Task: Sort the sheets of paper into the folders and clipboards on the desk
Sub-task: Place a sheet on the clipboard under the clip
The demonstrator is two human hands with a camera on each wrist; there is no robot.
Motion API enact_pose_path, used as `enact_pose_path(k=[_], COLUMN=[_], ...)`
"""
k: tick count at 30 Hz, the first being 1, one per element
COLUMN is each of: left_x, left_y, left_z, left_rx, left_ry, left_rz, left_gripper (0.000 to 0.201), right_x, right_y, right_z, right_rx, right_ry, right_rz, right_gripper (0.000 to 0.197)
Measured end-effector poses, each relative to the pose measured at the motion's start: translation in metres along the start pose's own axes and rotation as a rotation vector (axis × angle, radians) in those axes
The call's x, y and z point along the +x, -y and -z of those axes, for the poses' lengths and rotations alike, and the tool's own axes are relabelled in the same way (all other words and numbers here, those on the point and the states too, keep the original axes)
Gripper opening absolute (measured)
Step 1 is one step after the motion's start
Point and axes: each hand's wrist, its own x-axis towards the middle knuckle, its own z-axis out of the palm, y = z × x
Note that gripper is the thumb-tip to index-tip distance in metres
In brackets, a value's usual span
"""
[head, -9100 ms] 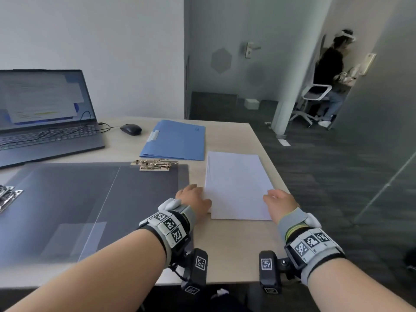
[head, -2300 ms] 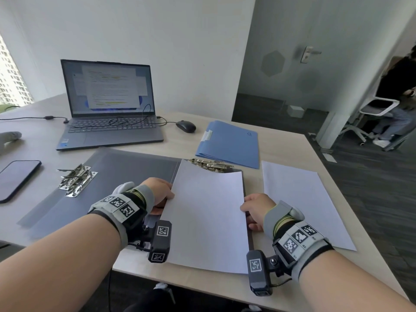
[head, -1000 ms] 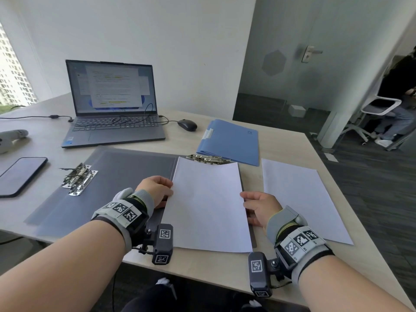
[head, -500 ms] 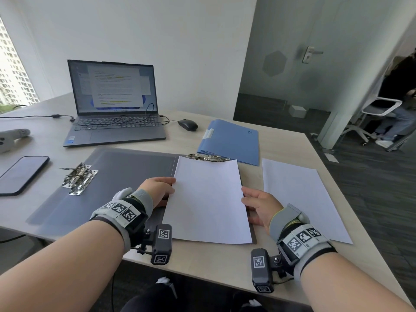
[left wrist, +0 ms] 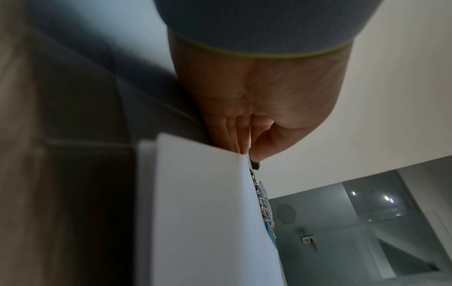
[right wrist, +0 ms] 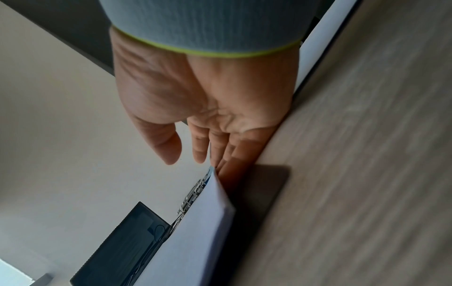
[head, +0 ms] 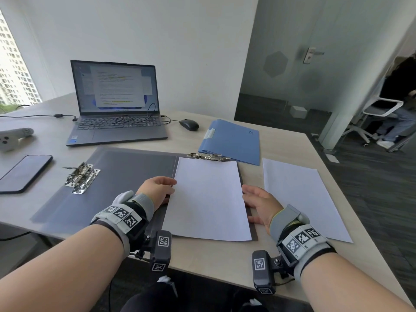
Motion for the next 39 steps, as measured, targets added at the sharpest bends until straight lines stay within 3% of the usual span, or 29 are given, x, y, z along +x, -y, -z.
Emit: enact_pose_path(k=[11, 28, 34, 39], left_x=[-0.013, -0.021, -0.019, -0.023], left_y=[-0.014, -0.014, -0.016, -0.015], left_z=[-0.014, -0.024, -0.027, -0.030], left_rx=[0.319, 0.464, 0.546, 0.851], left_ry=[-0.053, -0.013, -0.012, 0.054], left_rz=[-0.063, -0.021, -0.013, -0.107], left_gripper=[0.022, 0.030, 0.034, 0.049], right_x=[0.003, -0.003, -0.008, -0.008], right_y=[0.007, 0.011, 0.013, 0.008], right_z=[-0.005, -0.008, -0.009, -0.006], right_rx=[-0.068, -0.159, -0.366, -0.584], right_ry=[0.021, 0.022, -0.068, -0.061], right_rz=[-0.048, -0.007, 0.076, 0.157], right_gripper=[0.042, 0.048, 0.039, 0.031])
